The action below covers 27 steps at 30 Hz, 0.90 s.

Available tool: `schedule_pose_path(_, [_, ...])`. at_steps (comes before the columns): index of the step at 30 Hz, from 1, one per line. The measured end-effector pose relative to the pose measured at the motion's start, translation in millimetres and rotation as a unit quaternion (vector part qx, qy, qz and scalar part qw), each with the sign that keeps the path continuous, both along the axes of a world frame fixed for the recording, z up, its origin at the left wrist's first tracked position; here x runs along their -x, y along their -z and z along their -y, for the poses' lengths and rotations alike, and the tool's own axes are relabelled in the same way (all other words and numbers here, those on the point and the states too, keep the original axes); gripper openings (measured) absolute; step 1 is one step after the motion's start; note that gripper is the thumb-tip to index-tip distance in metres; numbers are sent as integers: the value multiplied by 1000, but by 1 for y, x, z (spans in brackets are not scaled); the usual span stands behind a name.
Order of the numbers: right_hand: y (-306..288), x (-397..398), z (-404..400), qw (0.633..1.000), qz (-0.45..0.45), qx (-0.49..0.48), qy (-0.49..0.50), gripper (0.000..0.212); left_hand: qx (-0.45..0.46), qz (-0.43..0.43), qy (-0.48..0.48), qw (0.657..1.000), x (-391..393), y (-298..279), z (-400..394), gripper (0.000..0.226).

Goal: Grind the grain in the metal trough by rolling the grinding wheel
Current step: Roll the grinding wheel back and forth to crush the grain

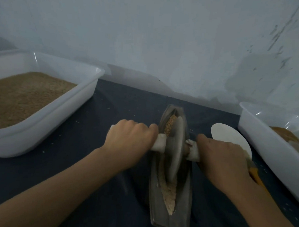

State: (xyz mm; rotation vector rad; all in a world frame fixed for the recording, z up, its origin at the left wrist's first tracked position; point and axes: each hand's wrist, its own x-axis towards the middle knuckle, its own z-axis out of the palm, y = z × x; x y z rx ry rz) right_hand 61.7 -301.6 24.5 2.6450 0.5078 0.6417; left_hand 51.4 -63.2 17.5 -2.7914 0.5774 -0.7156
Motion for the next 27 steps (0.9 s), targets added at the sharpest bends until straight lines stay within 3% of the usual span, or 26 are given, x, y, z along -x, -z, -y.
schedule_pose_path(5, [-4, -53, -8, 999, 51, -5, -8, 44, 37, 22, -45, 998, -47, 2, 7, 38])
schedule_pose_path(11, [-10, -38, -5, 1000, -15, -27, -1, 36, 30, 7, -32, 999, -39, -3, 5, 38])
schedule_pose_path(16, [-3, 25, 4, 996, -16, -62, -65, 70, -19, -9, 36, 999, 5, -1, -6, 47])
schedule_pose_path(20, [4, 10, 4, 999, -26, -27, -6, 49, -32, 19, -1, 999, -5, -2, -1, 38])
schedule_pose_path(27, [-4, -58, -10, 998, 8, -55, 8, 22, 1, 23, -55, 998, -58, -2, 10, 33])
